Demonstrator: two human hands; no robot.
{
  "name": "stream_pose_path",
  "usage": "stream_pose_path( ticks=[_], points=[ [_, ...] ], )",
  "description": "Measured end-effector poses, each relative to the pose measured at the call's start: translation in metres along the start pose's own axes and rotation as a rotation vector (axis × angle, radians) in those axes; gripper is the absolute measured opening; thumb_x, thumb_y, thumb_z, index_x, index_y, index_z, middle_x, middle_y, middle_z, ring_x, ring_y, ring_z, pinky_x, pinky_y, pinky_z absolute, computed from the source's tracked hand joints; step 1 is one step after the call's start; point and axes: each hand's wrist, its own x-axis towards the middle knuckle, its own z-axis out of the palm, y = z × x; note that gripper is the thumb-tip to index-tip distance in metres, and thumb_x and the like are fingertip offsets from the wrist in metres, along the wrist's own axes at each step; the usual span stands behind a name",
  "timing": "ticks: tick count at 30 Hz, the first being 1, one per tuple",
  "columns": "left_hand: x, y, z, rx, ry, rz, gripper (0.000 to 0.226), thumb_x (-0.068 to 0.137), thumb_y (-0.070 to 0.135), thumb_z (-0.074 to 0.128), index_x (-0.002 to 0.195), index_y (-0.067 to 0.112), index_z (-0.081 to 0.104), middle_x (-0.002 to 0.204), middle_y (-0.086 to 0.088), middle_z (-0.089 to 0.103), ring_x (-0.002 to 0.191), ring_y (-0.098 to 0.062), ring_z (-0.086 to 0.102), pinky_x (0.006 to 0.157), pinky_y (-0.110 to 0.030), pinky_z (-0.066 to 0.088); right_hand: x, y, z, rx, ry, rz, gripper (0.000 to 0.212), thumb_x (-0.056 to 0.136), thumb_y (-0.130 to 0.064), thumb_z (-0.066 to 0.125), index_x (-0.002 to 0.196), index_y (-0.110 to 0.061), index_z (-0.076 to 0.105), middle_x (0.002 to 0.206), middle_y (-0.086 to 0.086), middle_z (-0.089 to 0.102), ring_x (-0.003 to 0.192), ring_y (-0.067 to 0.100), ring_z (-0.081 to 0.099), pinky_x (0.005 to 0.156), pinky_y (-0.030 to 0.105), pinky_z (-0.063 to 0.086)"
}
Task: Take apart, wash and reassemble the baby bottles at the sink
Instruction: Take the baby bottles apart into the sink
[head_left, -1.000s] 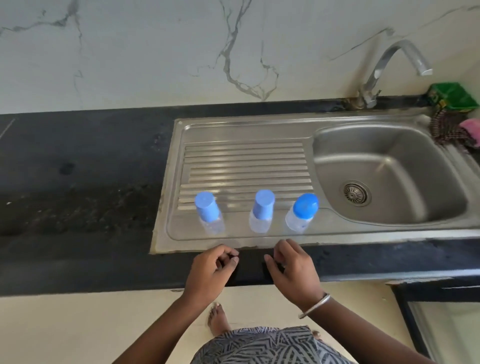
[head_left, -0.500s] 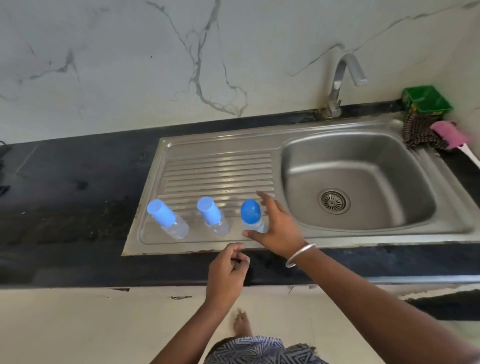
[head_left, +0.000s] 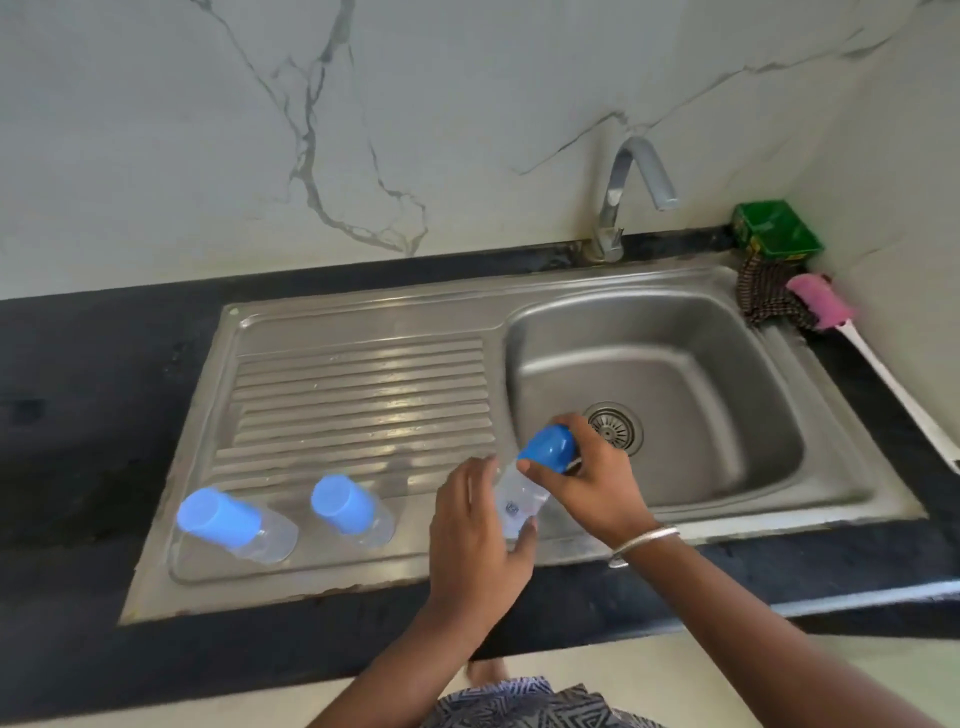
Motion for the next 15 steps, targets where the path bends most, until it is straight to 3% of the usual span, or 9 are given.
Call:
stream_pose_path(
  ticks=[4, 8, 12, 15],
  points=[
    [0.034, 0.01, 0.029, 0.107, -0.166, 0.097, 0.056, 0.083, 0.054, 0.057, 0.128, 0.022, 0.051, 0.114, 0.007, 0.062, 0.105, -0.016, 0.06, 0.083, -0.033, 0.052, 0.002, 0.003, -0.02, 0.039, -0.035, 0.156, 0.039, 0.079, -0.048, 0.076, 0.091, -0.021, 0.052, 0.071, 0.002, 0.067, 0.055, 0.017, 0.065, 0.058, 0.035, 0.058],
    [0.048, 0.012, 0.046, 0.152, -0.294, 0.14, 0.052, 0.088, 0.057, 0.05, 0.128, 0.025, 0.047, 0.106, 0.008, 0.062, 0.09, -0.015, 0.064, 0.073, -0.037, 0.054, 0.013, 0.013, -0.032, -0.02, -0.038, 0.215, 0.042, 0.085, -0.058, 0.062, 0.083, -0.018, 0.052, 0.064, 0.007, 0.065, 0.053, 0.022, 0.064, 0.054, 0.043, 0.056],
    [0.059, 0.015, 0.055, 0.198, -0.357, 0.202, 0.049, 0.085, 0.051, 0.05, 0.124, 0.022, 0.053, 0.104, 0.005, 0.062, 0.09, -0.018, 0.063, 0.072, -0.039, 0.052, 0.035, 0.024, -0.042, -0.218, -0.12, 0.255, 0.062, 0.078, -0.075, 0.053, 0.065, -0.015, 0.056, 0.06, 0.004, 0.06, 0.06, 0.023, 0.061, 0.064, 0.041, 0.055],
    [0.073, 0.019, 0.058, 0.081, -0.427, 0.085, 0.047, 0.081, 0.053, 0.054, 0.118, 0.023, 0.053, 0.104, 0.006, 0.063, 0.091, -0.016, 0.062, 0.078, -0.036, 0.051, 0.053, 0.025, -0.044, -0.329, -0.181, 0.231, 0.06, 0.084, -0.068, 0.05, 0.061, -0.014, 0.06, 0.059, 0.005, 0.061, 0.059, 0.019, 0.062, 0.063, 0.035, 0.052]
  ],
)
